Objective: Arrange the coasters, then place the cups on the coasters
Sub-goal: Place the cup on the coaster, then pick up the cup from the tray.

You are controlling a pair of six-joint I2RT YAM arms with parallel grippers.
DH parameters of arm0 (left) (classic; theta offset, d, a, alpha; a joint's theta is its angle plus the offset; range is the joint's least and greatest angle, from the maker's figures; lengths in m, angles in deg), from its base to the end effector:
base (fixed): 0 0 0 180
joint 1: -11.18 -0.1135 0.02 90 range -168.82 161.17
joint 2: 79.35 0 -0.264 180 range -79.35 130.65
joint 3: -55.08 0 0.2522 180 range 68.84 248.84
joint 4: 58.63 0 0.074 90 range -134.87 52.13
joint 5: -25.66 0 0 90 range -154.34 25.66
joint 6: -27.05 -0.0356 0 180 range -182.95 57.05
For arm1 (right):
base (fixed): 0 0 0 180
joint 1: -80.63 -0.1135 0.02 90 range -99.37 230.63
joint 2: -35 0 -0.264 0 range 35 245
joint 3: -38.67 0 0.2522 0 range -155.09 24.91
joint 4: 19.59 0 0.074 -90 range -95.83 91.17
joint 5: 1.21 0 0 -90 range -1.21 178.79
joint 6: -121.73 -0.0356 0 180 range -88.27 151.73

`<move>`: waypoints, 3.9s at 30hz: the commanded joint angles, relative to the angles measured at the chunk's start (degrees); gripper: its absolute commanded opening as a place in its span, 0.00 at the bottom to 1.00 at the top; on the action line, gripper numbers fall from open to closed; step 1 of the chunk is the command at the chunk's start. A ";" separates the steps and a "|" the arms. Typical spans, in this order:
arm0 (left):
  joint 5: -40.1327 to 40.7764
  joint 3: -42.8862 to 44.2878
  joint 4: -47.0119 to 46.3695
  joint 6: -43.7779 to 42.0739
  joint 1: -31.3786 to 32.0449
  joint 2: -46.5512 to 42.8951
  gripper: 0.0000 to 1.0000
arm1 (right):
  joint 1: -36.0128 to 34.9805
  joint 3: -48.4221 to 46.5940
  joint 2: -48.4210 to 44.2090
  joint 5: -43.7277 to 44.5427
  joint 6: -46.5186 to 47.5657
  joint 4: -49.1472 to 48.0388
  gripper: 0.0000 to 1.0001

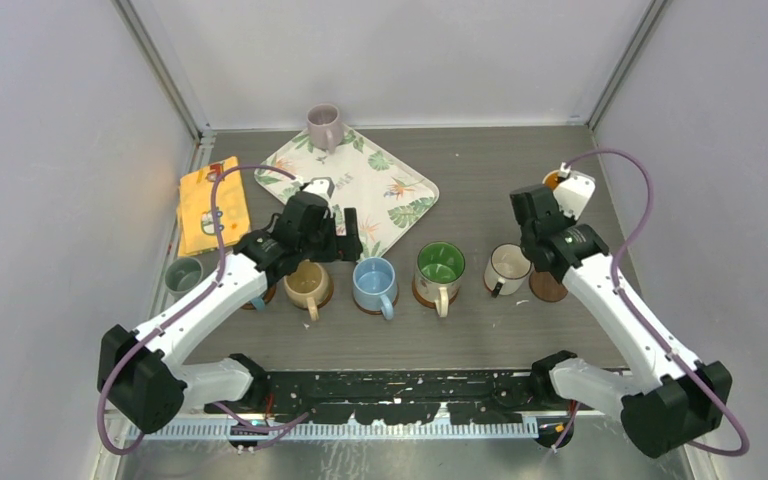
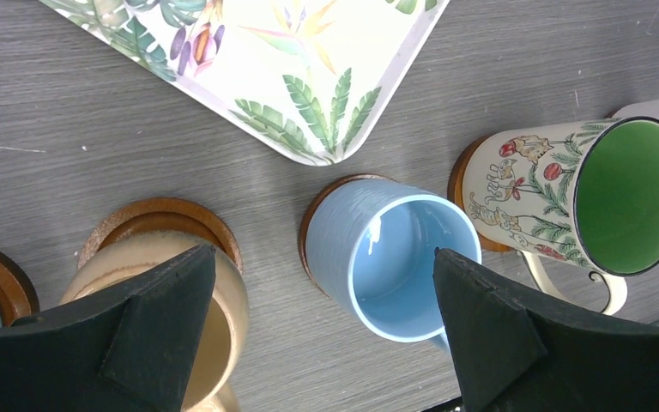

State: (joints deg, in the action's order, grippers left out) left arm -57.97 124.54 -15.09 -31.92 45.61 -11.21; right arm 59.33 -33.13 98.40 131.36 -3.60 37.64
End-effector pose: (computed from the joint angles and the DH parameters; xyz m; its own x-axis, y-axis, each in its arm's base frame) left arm 0.2124 -0.1408 0.2908 -0.7297 -0.1209 -0.6730 0.1377 0.9381 -0.3179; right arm 0.2112 0.0565 0.3110 -0.4869 0.2673 -0.8315 0.5258 0.8499 -0.0348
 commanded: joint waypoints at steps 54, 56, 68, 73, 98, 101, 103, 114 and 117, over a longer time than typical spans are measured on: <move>-1.71 1.15 -2.65 -0.17 0.10 -0.21 1.00 | 12.98 23.09 -2.51 -11.59 -15.94 -8.97 0.01; -1.80 1.16 -2.74 -0.04 0.07 -0.11 1.00 | 12.96 23.00 -3.74 -11.48 -16.06 -7.87 0.01; -2.05 1.16 -2.94 0.01 0.06 0.15 1.00 | 12.88 21.45 -6.05 -13.39 -16.88 -3.05 0.42; -2.13 1.22 -2.84 0.03 0.07 0.24 1.00 | 12.87 20.47 -7.08 -14.34 -16.73 -1.98 0.53; -3.14 6.90 -1.20 0.83 0.10 2.52 1.00 | 12.86 7.41 -14.91 -5.67 -16.06 15.01 1.00; -1.52 9.53 -0.45 1.11 0.00 4.08 1.00 | 12.92 4.17 -15.65 -6.41 -13.35 14.71 1.00; -0.10 12.13 0.61 1.31 -0.19 5.79 1.00 | 12.87 1.71 -15.38 -6.59 -11.27 14.36 1.00; 7.69 28.26 1.31 0.76 -7.15 19.14 1.00 | 9.72 -7.67 -6.32 -10.79 -3.69 6.58 1.00; 9.55 33.00 1.29 -0.77 -10.17 24.84 1.00 | 8.45 -8.48 -4.42 -12.11 -2.16 4.41 1.00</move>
State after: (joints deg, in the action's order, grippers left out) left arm -52.88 151.99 -13.30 -30.63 38.53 8.88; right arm 69.26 -38.66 92.48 121.21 -9.28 46.60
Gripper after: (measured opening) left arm 0.996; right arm 0.996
